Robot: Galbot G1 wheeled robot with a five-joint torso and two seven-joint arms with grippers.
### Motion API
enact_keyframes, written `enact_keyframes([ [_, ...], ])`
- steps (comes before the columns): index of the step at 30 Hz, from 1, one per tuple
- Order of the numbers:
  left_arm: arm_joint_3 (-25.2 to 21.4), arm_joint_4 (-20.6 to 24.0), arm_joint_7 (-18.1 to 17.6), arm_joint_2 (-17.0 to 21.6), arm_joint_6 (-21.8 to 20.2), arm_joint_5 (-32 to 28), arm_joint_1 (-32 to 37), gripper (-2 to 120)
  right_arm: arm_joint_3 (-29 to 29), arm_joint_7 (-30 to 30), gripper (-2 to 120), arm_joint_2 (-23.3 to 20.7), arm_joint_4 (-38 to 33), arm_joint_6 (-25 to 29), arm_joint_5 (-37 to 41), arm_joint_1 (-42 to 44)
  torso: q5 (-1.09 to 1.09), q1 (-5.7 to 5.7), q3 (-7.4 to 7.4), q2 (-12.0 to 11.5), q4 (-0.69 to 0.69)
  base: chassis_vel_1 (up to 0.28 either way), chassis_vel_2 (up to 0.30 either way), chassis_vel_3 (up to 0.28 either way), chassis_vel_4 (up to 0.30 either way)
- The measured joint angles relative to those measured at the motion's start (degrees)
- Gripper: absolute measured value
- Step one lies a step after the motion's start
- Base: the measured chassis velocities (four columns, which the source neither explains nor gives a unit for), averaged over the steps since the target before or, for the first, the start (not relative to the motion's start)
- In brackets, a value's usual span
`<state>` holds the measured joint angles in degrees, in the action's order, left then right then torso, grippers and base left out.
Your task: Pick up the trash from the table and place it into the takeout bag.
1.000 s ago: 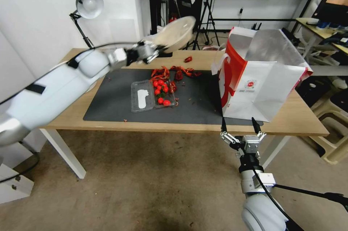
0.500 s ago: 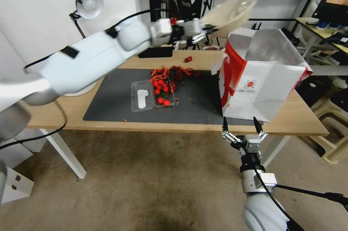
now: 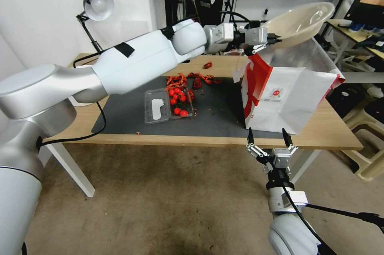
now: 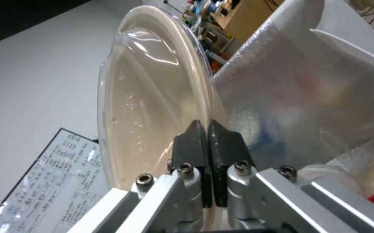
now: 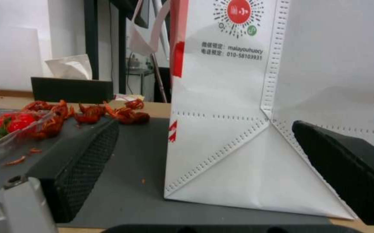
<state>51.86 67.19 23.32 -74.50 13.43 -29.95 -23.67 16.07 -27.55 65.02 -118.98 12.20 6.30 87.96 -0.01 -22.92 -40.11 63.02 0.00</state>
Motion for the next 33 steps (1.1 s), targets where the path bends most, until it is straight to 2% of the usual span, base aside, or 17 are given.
enact_keyframes([
  [4,0.4,-0.4,-0.4,-0.5,0.3,0.1,0.4,8,0.1,0.0,100,0.0,0.1,0.1,0.0,0.0,0.0,0.0,0.0,0.0,0.01,0.0,0.0,0.0,0.0],
  [6,0.5,-0.3,-1.0,-0.5,0.4,0.0,0.5,21,0.1,0.0,100,0.0,0.1,0.2,0.0,0.0,0.0,0.0,0.0,0.0,0.0,0.0,0.0,0.0,0.0],
  [8,0.6,-0.3,-1.2,-0.5,0.4,0.0,0.5,24,0.1,0.0,100,0.0,0.1,0.2,0.0,0.0,0.0,0.0,0.0,0.0,0.0,0.0,0.0,0.0,0.0],
  [11,0.3,0.0,-1.8,-0.1,0.4,-0.1,0.6,39,0.1,0.0,100,0.1,0.2,0.2,0.0,-0.1,0.0,0.0,0.0,0.0,0.0,0.0,0.0,0.0,0.0],
  [12,0.3,0.0,-1.8,-0.1,0.4,-0.1,0.6,39,0.1,0.0,100,0.1,0.2,0.2,0.0,-0.1,0.0,0.0,0.0,0.0,0.0,0.0,0.0,0.0,0.0],
  [16,-1.4,1.6,-3.8,2.0,-1.5,-3.1,2.0,58,0.1,0.0,100,0.1,0.2,0.2,0.0,-0.1,0.0,0.0,0.0,0.0,-0.01,0.0,0.0,0.0,0.0],
  [17,-1.4,1.6,-3.8,2.0,-1.5,-3.1,2.0,58,0.1,0.0,100,0.1,0.2,0.2,0.0,-0.1,0.0,0.0,0.0,0.0,-0.01,0.0,0.0,0.0,0.0],
  [19,-2.3,3.5,-7.8,4.4,-3.3,-7.1,3.8,68,0.0,0.0,100,0.2,0.2,0.2,-0.2,-0.1,0.02,0.0,0.01,0.0,0.0,0.0,0.0,0.0,0.0],
  [20,-2.3,3.5,-7.8,4.4,-3.3,-7.1,3.8,68,0.0,0.0,100,0.2,0.2,0.2,-0.2,-0.1,0.02,0.0,0.01,0.0,0.0,0.0,0.0,0.0,0.0],
  [22,-3.7,4.9,-10.1,6.8,-4.5,-10.0,5.8,77,-0.1,0.0,100,0.2,0.2,0.2,-0.2,-0.1,0.02,0.0,0.0,0.0,0.0,0.0,0.0,0.0,0.0],
  [24,-7.1,5.7,-11.5,9.5,-5.1,-11.2,8.6,87,-0.1,0.0,100,0.2,0.2,0.2,-0.4,-0.1,0.02,0.0,0.0,0.0,0.01,0.0,0.0,0.0,0.0],
  [28,-10.4,6.0,-12.8,11.8,-5.5,-11.7,11.3,96,-0.1,0.0,100,0.2,0.2,0.2,-0.5,0.0,0.04,0.0,0.0,0.0,0.01,0.0,0.0,0.0,0.0],
  [33,-14.1,7.3,-15.5,14.8,-6.7,-13.3,14.8,100,-0.3,0.0,100,0.3,0.2,0.1,-0.6,0.0,0.03,0.0,0.0,0.0,0.02,0.0,0.0,0.0,0.0],
])
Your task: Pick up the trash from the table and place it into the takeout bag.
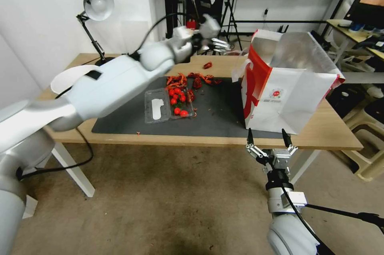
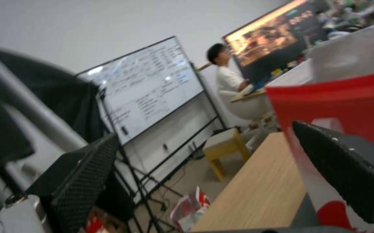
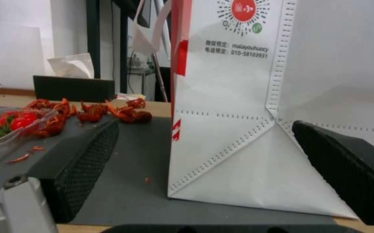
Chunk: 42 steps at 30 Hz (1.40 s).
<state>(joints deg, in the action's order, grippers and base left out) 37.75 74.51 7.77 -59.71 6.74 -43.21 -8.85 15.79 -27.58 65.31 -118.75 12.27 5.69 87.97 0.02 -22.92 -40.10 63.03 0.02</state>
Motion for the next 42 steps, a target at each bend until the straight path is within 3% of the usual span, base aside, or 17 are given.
enact_keyframes([
  [8,-3.7,3.4,-4.2,3.3,-2.0,-2.5,5.3,100,-0.1,0.0,100,0.0,-0.1,-0.1,-0.1,0.0,-0.02,0.0,0.0,0.0,-0.02,0.0,0.0,0.0,0.0],
  [13,-8.9,7.0,-7.8,5.9,-4.0,-4.1,11.7,100,-0.1,0.0,100,-0.2,-0.3,-0.2,-0.2,0.2,0.0,0.0,0.0,0.0,-0.02,0.0,0.0,0.0,0.0],
  [19,-19.2,11.5,-10.1,9.4,-5.7,-4.5,21.6,100,-0.3,0.0,100,-0.3,-0.3,-0.3,-0.2,0.2,-0.02,0.01,0.0,0.0,-0.02,0.0,0.0,0.0,0.0],
  [20,-19.2,11.5,-10.1,9.4,-5.7,-4.5,21.6,100,-0.3,0.0,100,-0.3,-0.3,-0.3,-0.2,0.2,-0.02,0.01,0.0,0.0,-0.02,0.0,0.0,0.0,0.0],
  [23,-26.9,14.8,-10.5,11.1,-6.3,-4.4,29.9,100,-0.5,0.0,100,-0.3,-0.2,-0.3,-0.4,0.2,-0.02,0.01,0.01,0.0,-0.01,0.0,0.0,0.0,0.0],
  [27,-31.4,16.5,-10.5,11.9,-6.3,-3.9,36.1,100,-0.6,0.0,100,-0.3,-0.1,-0.3,-0.5,0.2,-0.01,0.01,0.01,0.0,-0.01,0.0,0.0,0.0,0.0],
  [33,-41.8,21.6,-10.5,11.7,-6.5,-1.8,48.1,100,-0.8,0.0,100,-0.4,0.0,-0.4,-0.6,0.4,-0.02,0.0,0.01,0.0,-0.02,0.0,0.0,0.0,0.0],
  [42,-52.6,29.3,-11.1,10.2,-5.8,3.0,62.2,100,-1.0,0.0,100,-0.4,-0.1,-0.2,-1.0,1.0,-0.04,0.01,0.01,0.0,-0.02,0.0,0.0,0.0,0.0],
])
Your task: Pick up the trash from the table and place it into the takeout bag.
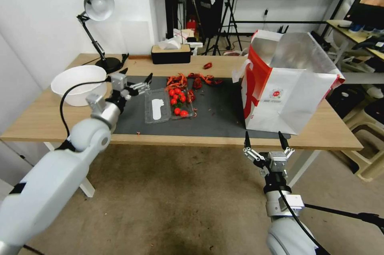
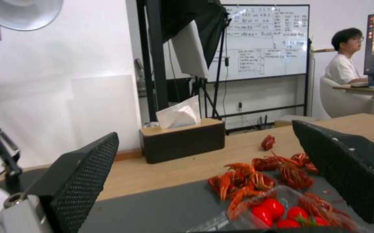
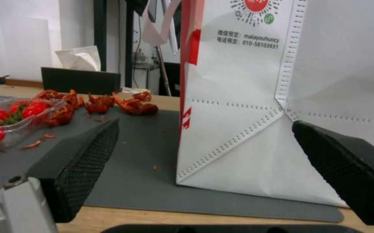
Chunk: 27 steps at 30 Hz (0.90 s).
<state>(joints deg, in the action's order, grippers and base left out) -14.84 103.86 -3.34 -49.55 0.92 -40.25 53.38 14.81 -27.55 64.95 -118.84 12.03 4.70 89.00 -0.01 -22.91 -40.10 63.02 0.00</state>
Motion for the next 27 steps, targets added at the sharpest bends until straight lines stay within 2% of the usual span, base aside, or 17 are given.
enact_keyframes([
  [10,-6.3,3.9,0.9,-2.2,1.4,4.1,10.7,100,-0.2,0.0,100,0.0,-0.1,0.1,-0.1,0.1,0.0,0.0,0.0,0.0,0.01,0.0,0.0,0.0,0.0],
  [17,-9.7,5.9,1.3,-6.5,4.4,8.6,19.9,100,-0.3,0.1,100,0.2,0.0,0.1,-0.2,0.1,0.02,0.0,0.0,0.0,0.0,0.0,0.0,0.0,0.0],
  [27,-13.0,7.8,1.4,-10.2,7.9,12.1,26.9,100,-0.6,0.3,100,0.3,0.5,0.5,-0.1,0.1,0.01,0.0,0.0,0.0,0.0,0.0,0.0,0.0,0.0],
])
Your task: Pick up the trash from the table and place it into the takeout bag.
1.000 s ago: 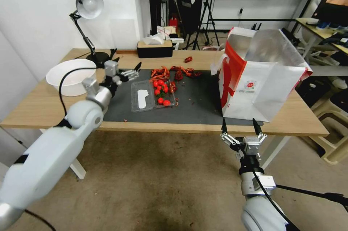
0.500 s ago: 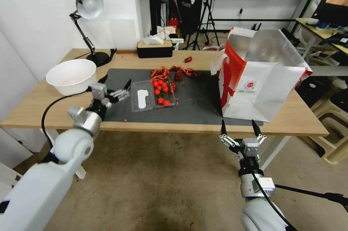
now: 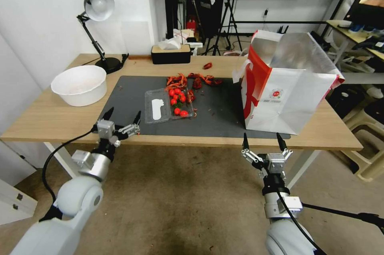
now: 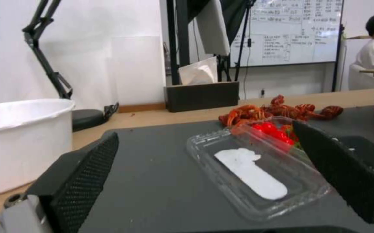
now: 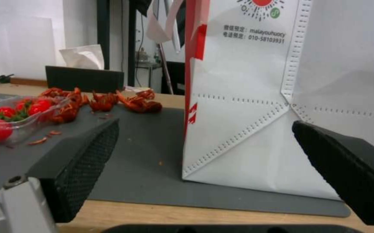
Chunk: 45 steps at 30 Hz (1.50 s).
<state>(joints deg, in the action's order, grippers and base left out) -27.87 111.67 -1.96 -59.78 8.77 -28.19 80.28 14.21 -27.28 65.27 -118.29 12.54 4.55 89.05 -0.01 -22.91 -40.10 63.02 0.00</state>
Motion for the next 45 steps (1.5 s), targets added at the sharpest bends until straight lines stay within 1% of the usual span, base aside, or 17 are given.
enact_keyframes([
  [7,-1.8,1.0,-0.1,-1.6,1.8,0.6,4.1,100,-0.1,0.0,100,0.2,0.0,0.0,0.0,0.0,0.01,0.0,0.0,0.0,0.0,0.0,0.0,0.0,0.0],
  [20,-2.3,0.5,0.1,-3.7,4.8,1.4,8.8,100,-0.3,0.1,100,0.7,-0.1,0.0,0.1,-0.1,0.01,-0.01,0.0,0.0,0.0,0.0,0.0,0.0,0.0],
  [33,-2.5,0.0,0.2,-3.9,6.4,2.1,10.2,100,-0.5,0.2,100,0.8,0.1,0.1,0.4,-0.1,0.01,-0.01,0.0,0.0,0.0,0.0,0.0,0.0,0.0],
  [41,-2.6,-0.3,0.2,-4.5,8.0,3.0,10.8,100,-0.6,1.0,100,1.1,0.8,1.1,0.6,0.2,0.0,-0.01,0.0,0.0,0.0,0.0,0.0,0.0,0.0],
  [45,-2.7,-0.3,0.2,-4.5,8.1,3.1,10.8,100,-0.6,1.0,100,1.1,0.8,1.1,0.6,0.2,0.01,-0.01,0.0,0.0,0.0,0.0,0.0,0.0,0.0],
])
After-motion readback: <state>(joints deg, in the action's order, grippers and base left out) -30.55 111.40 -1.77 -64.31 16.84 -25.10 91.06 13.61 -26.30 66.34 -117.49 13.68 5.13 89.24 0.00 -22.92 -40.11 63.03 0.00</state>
